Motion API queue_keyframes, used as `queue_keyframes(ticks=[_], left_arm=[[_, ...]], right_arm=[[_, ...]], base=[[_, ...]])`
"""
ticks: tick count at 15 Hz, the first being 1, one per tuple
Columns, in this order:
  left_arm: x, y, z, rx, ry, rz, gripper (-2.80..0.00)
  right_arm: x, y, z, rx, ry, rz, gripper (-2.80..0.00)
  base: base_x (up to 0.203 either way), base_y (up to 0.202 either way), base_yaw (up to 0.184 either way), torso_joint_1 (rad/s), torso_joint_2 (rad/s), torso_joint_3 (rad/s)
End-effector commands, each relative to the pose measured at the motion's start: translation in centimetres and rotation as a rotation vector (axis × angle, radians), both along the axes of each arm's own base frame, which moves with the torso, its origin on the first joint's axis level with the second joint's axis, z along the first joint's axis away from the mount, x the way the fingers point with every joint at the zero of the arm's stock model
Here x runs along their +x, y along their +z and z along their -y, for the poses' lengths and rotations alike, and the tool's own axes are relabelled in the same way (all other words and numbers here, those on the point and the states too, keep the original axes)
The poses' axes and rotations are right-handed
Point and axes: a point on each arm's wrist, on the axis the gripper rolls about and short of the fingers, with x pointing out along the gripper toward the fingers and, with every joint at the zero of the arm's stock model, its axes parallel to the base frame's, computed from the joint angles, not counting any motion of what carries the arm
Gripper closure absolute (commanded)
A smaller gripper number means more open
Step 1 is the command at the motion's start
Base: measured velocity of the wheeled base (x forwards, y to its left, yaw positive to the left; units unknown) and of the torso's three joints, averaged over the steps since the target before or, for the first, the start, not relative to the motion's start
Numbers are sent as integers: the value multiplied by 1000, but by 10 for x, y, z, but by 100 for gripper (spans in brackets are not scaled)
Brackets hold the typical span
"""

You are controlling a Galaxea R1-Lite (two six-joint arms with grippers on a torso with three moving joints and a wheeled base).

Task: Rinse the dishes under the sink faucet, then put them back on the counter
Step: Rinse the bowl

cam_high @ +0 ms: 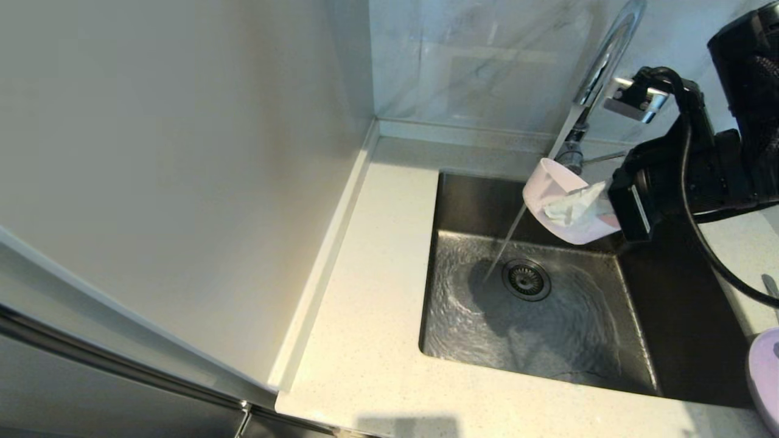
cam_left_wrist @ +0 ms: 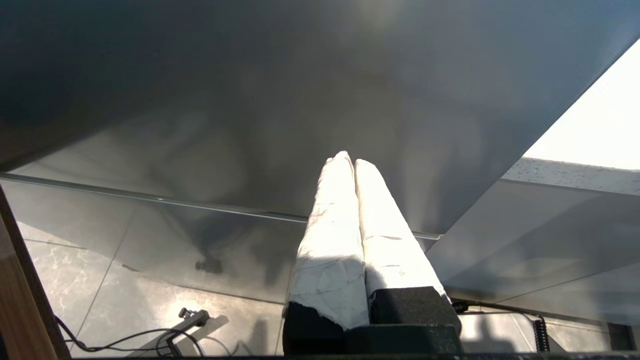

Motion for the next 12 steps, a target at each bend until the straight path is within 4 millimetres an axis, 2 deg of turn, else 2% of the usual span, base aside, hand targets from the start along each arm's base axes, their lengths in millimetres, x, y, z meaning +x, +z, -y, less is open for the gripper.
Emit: queue_keyframes(ticks=[1,12], left_arm=[[0,0,0,0,0,0,0],[0,0,0,0,0,0,0]], right_arm=[[17,-4,-7,-5,-11,-12,0],[49,-9,-15,-18,-64,-11,0]], base=[[0,0,0,0,0,0],[0,0,0,0,0,0]])
